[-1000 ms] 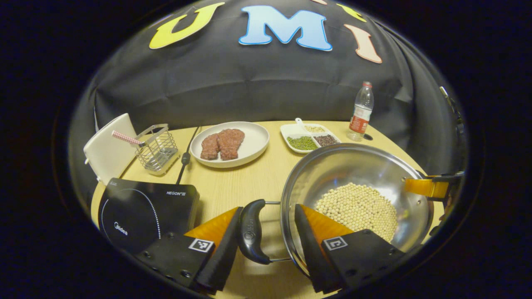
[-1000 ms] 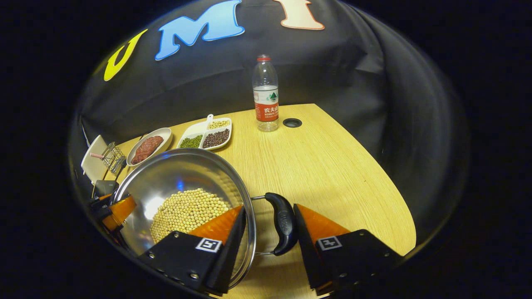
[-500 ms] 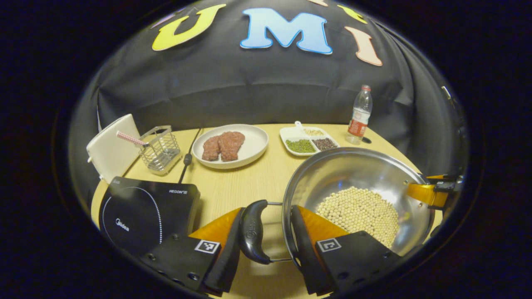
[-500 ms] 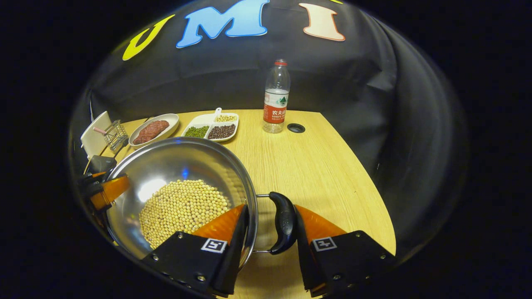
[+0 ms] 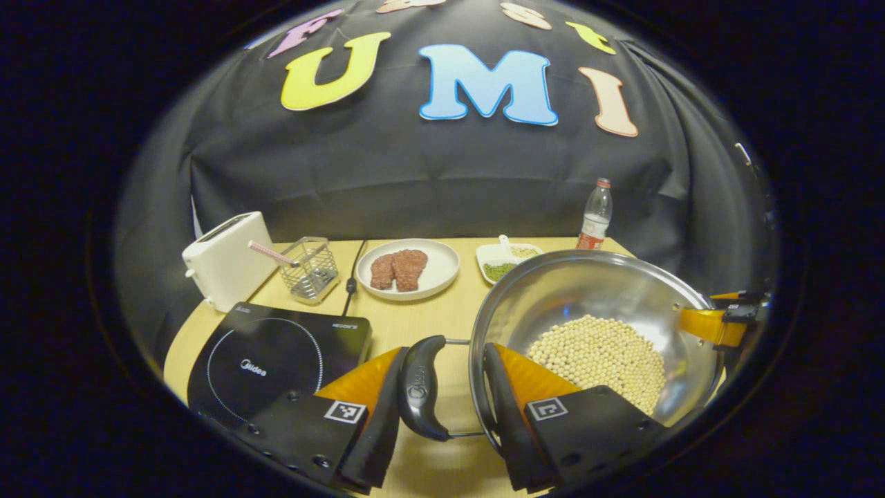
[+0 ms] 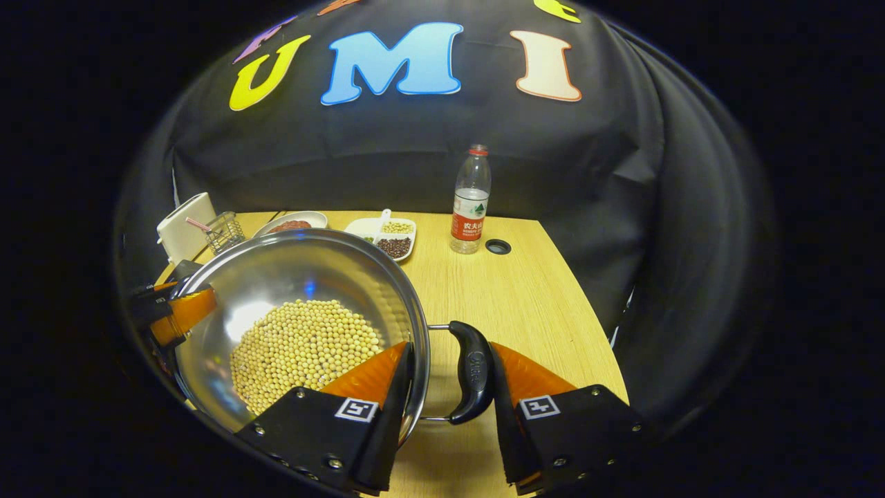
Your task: First push the handle of the pot to place it horizontally, then grasp the pot with both hands and set it on the induction cooktop.
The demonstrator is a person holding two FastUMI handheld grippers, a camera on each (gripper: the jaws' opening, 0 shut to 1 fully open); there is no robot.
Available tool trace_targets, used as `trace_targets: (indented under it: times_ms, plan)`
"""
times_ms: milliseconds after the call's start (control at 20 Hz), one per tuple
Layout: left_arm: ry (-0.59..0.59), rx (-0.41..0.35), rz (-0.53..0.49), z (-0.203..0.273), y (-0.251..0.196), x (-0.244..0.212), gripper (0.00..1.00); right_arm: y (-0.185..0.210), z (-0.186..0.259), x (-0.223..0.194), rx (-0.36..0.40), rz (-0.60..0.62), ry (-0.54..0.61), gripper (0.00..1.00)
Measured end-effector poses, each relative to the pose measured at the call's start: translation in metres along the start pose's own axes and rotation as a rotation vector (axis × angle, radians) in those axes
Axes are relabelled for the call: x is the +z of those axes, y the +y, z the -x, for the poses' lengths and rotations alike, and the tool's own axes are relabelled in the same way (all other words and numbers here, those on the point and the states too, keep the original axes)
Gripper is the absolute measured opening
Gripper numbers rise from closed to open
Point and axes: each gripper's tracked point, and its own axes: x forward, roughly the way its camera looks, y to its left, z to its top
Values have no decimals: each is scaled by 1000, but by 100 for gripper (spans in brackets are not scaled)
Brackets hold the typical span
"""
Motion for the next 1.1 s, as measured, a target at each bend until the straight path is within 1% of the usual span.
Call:
trace_targets:
  times_ms: [150, 200, 250, 300, 350, 450, 500, 550, 600, 650, 700, 750, 850, 900, 1000, 1100]
  plan:
    - [-27, 36, 3, 27, 15, 0, 66, 10, 18, 3, 21, 8, -17, 60]
    - [-31, 37, 7, 34, 20, 0, 74, 18, 23, 4, 21, 8, -22, 60]
    - [-36, 36, 11, 40, 26, 0, 70, 24, 27, 5, 18, 11, -26, 60]
    - [-41, 34, 9, 44, 33, 1, 70, 29, 33, 5, 12, 19, -30, 60]
    - [-43, 32, 10, 47, 40, 0, 66, 36, 41, 5, 3, 23, -37, 60]
    - [-47, 18, 9, 52, 53, 1, 74, 48, 53, 4, -12, 23, -49, 60]
    - [-45, 11, 2, 54, 62, 1, 74, 57, 56, 2, -19, 13, -44, 59]
    - [-43, 5, -6, 55, 71, 0, 70, 66, 59, -1, -26, -2, -36, 60]
    - [-40, -3, -17, 55, 82, 0, 74, 76, 58, -3, -32, -13, -34, 60]
    - [-44, -11, -23, 54, 90, 1, 70, 86, 61, -4, -38, -19, -36, 60]
    - [-42, -19, -24, 53, 101, 1, 70, 97, 63, -4, -47, -24, -36, 60]
    - [-39, -27, -24, 54, 113, -1, 66, 107, 66, -6, -55, -26, -35, 60]
    - [-41, -38, -26, 51, 133, -2, 74, 126, 69, -6, -68, -36, -35, 59]
    - [-42, -44, -28, 49, 143, -3, 74, 135, 69, -6, -75, -39, -34, 59]
    - [-44, -54, -28, 48, 163, -4, 66, 153, 71, -6, -85, -44, -32, 59]
    - [-48, -61, -30, 45, 183, -2, 74, 171, 72, -3, -92, -52, -33, 60]
